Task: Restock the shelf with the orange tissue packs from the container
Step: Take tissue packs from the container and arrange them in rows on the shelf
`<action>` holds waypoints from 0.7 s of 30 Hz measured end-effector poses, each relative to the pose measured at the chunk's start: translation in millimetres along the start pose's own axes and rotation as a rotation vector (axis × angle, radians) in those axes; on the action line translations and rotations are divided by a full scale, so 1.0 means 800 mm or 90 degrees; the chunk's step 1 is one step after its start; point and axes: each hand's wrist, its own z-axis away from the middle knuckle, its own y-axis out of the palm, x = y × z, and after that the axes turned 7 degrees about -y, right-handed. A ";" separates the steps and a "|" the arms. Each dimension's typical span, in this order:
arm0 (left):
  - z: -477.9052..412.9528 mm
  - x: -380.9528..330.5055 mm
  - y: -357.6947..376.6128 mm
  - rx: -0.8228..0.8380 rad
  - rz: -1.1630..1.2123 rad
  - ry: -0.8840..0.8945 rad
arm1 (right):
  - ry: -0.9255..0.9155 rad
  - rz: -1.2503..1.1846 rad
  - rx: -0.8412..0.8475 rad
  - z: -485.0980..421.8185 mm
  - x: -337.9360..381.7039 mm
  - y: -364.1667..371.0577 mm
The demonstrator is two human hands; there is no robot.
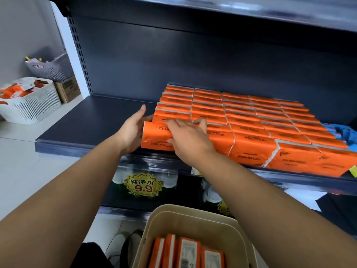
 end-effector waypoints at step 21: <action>-0.002 0.035 0.037 -0.162 -0.033 0.095 | 0.126 0.068 0.049 0.009 -0.005 0.034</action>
